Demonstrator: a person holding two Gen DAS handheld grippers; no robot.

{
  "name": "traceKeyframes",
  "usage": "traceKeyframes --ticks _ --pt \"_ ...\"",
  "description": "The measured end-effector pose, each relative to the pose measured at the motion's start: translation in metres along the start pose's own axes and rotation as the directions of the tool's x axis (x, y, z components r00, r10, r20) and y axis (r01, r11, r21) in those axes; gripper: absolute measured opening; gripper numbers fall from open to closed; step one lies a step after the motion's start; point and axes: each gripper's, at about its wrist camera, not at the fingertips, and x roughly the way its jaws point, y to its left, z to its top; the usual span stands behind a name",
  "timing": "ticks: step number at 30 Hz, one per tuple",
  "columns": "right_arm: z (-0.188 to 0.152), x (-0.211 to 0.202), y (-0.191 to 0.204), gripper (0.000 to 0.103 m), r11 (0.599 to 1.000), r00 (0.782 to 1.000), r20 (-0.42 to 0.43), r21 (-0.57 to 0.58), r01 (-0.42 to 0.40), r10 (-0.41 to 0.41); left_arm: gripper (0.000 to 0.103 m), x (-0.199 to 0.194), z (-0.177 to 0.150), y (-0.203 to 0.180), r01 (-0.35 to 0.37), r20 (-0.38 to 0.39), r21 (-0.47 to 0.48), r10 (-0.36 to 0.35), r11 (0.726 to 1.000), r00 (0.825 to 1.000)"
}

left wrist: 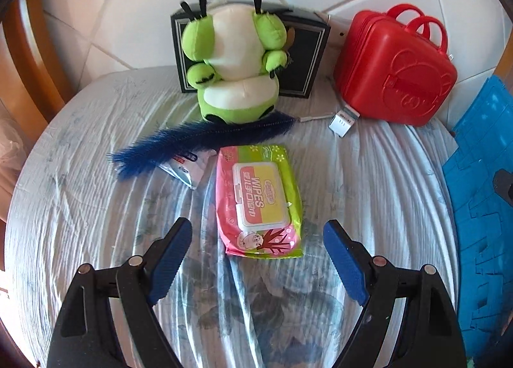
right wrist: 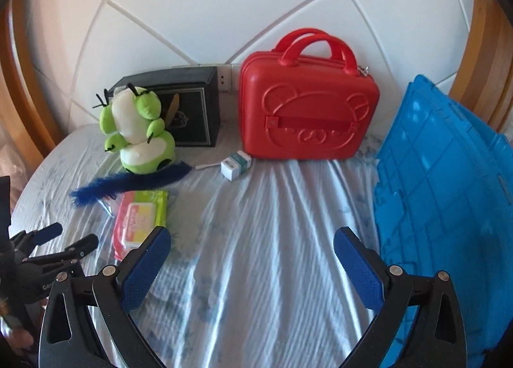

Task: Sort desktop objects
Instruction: 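Lower the left tool onto the pink-green wipes pack and grasp it while the right tool approaches the medicine box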

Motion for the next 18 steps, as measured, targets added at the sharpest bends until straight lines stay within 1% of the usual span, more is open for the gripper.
traceKeyframes --ticks 4,9,10,11,12,14,16,18 --pt "0.003 0.055 -0.004 0.103 1.0 0.999 -0.054 0.028 -0.009 0.011 0.084 0.06 0.008 -0.011 0.005 -0.082 0.023 -0.003 1.0 0.997" --pt "0.006 0.117 -0.009 0.103 0.999 0.993 -0.114 0.048 -0.005 0.011 0.085 0.123 0.01 -0.016 -0.03 -0.172 0.044 0.037 0.999 0.984" --pt "0.007 0.126 -0.009 0.103 0.999 0.993 -0.12 0.051 -0.009 0.015 0.087 0.129 0.01 -0.016 -0.018 -0.17 0.04 0.024 0.999 0.985" --pt "0.008 0.136 -0.008 0.103 0.998 0.992 -0.125 0.055 -0.012 0.019 0.091 0.132 0.011 -0.017 -0.019 -0.156 0.043 0.026 0.999 0.987" --pt "0.01 0.147 -0.007 0.103 0.998 0.991 -0.131 0.06 -0.015 0.023 0.092 0.134 0.012 -0.02 -0.031 -0.134 0.057 0.038 0.998 0.99" --pt "0.013 0.168 -0.002 0.103 0.998 0.989 -0.141 0.062 -0.027 0.035 0.092 0.139 0.017 -0.025 -0.068 -0.076 0.087 0.075 0.994 0.994" --pt "0.017 0.187 0.003 0.103 0.998 0.989 -0.14 0.059 -0.037 0.045 0.091 0.146 0.025 -0.022 -0.085 -0.034 0.075 0.088 0.993 0.996" --pt "0.022 0.208 0.007 0.103 0.998 0.989 -0.14 0.059 -0.038 0.046 0.09 0.152 0.037 -0.018 -0.096 -0.01 0.057 0.097 0.994 0.995"
